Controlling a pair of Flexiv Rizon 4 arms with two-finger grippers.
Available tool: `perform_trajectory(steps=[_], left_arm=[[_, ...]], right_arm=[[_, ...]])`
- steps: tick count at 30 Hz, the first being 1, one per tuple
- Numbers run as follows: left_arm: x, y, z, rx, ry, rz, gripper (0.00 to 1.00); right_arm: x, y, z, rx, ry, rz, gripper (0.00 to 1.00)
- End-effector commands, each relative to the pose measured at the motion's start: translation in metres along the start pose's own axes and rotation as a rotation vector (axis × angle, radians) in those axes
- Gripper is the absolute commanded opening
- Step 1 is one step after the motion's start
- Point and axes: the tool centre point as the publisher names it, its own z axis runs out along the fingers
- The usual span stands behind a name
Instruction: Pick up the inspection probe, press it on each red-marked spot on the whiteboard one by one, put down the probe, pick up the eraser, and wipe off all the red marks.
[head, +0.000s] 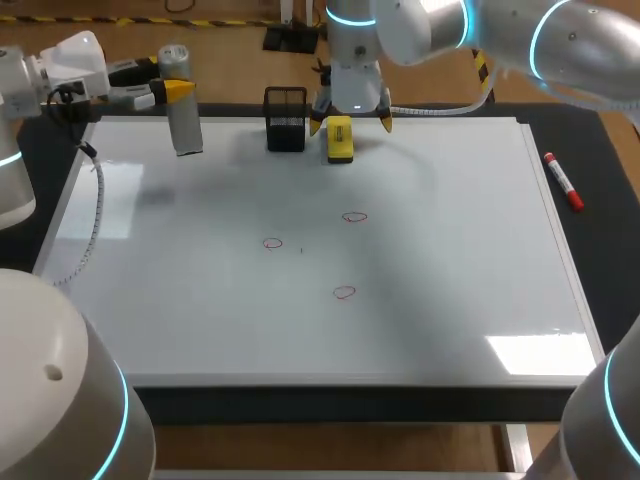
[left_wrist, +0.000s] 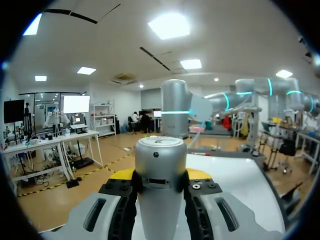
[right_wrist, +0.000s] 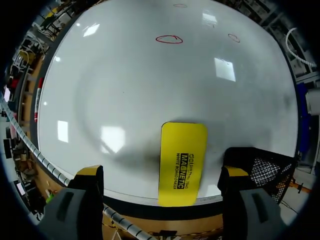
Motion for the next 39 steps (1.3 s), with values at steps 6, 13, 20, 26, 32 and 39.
perform_trajectory(steps=[6, 13, 20, 26, 32, 39], left_arm=[[0.0, 0.0, 0.0, 0.001, -0.001, 0.001, 0.0], [0.0, 0.0, 0.0, 0.001, -0.001, 0.001, 0.0], [0.0, 0.0, 0.0, 0.001, -0.001, 0.001, 0.0], [0.0, 0.0, 0.0, 0.001, -0.001, 0.001, 0.0], [0.0, 0.0, 0.0, 0.001, -0.001, 0.001, 0.0], [0.0, 0.0, 0.0, 0.001, -0.001, 0.001, 0.0]], right_arm=[[-0.002, -0.005, 0.004, -0.02, 0.003, -0.005, 0.51], [-0.001, -0.002, 0.001, -0.023, 0.001, -0.003, 0.0], [0.004, 0.001, -0.014, -0.009, -0.003, 0.019, 0.0], [0.013, 0.004, -0.029, -0.003, 0.009, 0.06, 0.0], [0.031, 0.013, -0.048, -0.01, 0.037, 0.131, 0.0], [0.065, 0.031, -0.062, 0.023, 0.048, 0.2, 0.0]])
